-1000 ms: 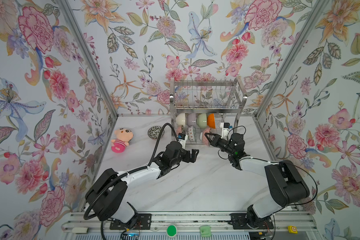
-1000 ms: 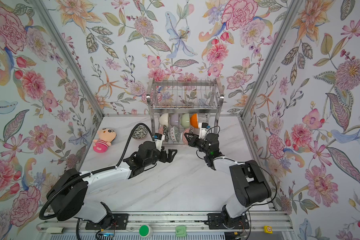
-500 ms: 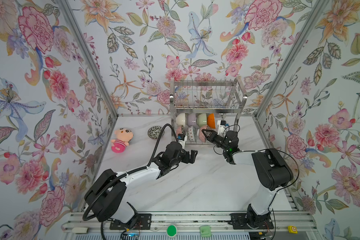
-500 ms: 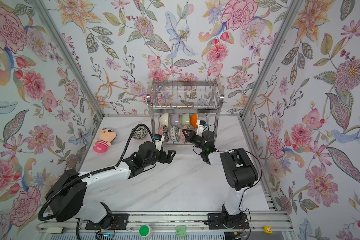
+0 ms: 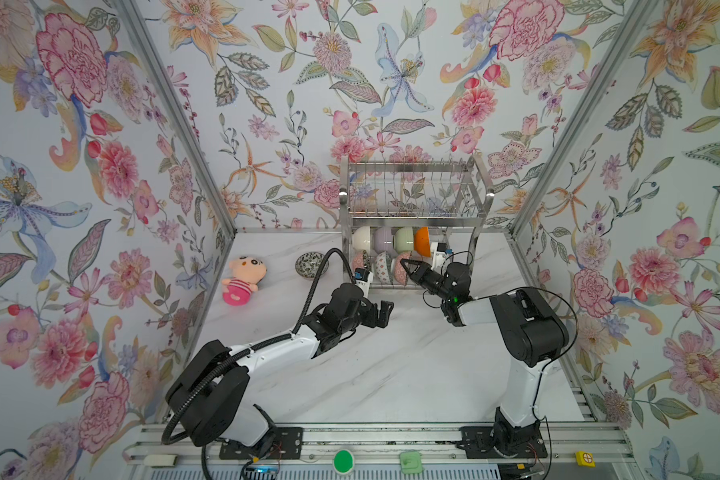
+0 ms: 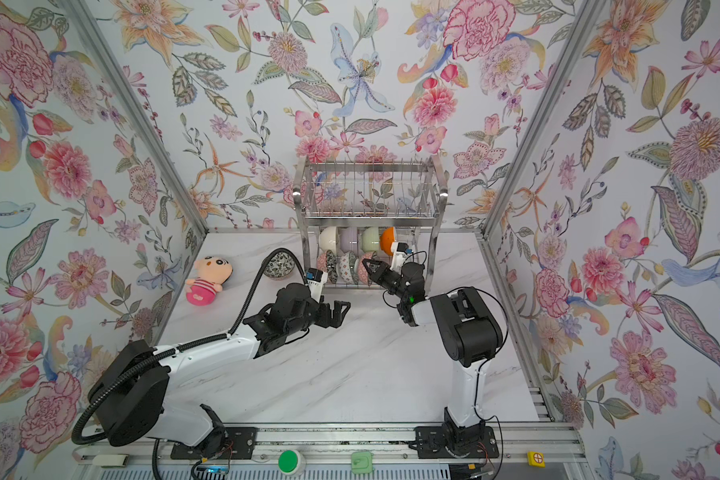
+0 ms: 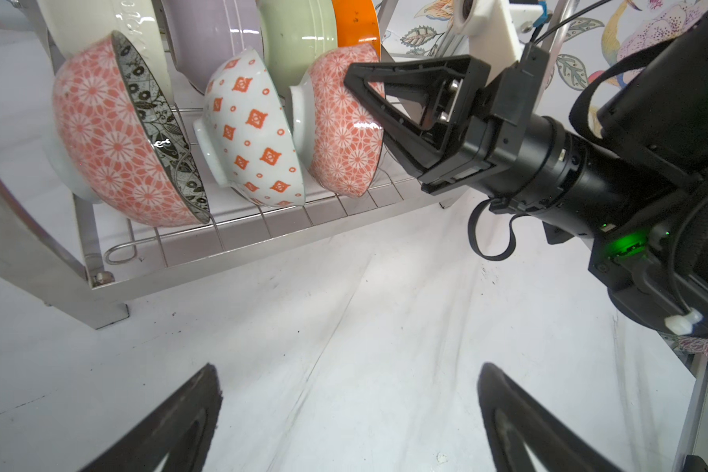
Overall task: Load the bowls into the dish rack
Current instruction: 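Lower the leaf-patterned bowl upright into the rack beside the green-patterned bowl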
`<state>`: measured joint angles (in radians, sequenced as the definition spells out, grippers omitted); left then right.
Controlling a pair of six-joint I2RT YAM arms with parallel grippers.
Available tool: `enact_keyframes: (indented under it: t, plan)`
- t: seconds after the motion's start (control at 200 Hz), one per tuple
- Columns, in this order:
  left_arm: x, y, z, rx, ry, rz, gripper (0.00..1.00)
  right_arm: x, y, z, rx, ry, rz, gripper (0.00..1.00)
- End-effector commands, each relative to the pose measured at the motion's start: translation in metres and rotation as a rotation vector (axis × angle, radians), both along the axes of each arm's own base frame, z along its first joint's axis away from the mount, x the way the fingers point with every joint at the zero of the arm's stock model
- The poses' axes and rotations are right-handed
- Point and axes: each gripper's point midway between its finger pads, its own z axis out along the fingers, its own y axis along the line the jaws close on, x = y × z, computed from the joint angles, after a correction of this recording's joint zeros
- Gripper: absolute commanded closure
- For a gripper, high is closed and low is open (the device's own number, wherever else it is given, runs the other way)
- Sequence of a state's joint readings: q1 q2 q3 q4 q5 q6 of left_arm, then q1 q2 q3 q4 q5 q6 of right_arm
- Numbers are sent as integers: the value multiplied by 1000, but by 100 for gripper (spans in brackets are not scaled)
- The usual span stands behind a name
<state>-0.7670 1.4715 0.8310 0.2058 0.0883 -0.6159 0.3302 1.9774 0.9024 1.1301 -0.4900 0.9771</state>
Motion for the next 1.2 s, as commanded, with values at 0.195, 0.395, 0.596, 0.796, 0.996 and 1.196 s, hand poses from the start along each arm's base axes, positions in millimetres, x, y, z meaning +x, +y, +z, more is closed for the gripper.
enact_keyframes:
  t: [0.195, 0.395, 0.596, 0.796, 0.996, 1.196]
  plan:
    - [0, -1, 9, 12, -28, 6, 1, 10, 1, 8, 33, -59, -2, 100]
    - [1, 0, 9, 14, -28, 8, 1, 10, -2, 5, 19, -47, -11, 99]
    - [0, 0, 7, 15, -22, 7, 1, 8, -5, 5, 6, -44, -17, 92]
    - [-1, 1, 4, 15, -17, 8, 0, 7, -6, 7, -3, -50, -17, 88]
    - [-2, 3, 3, 20, -16, 12, 1, 5, -6, 11, -1, -56, -10, 84]
    - [-2, 2, 2, 18, -13, 12, 1, 3, -7, 13, -2, -56, -10, 83]
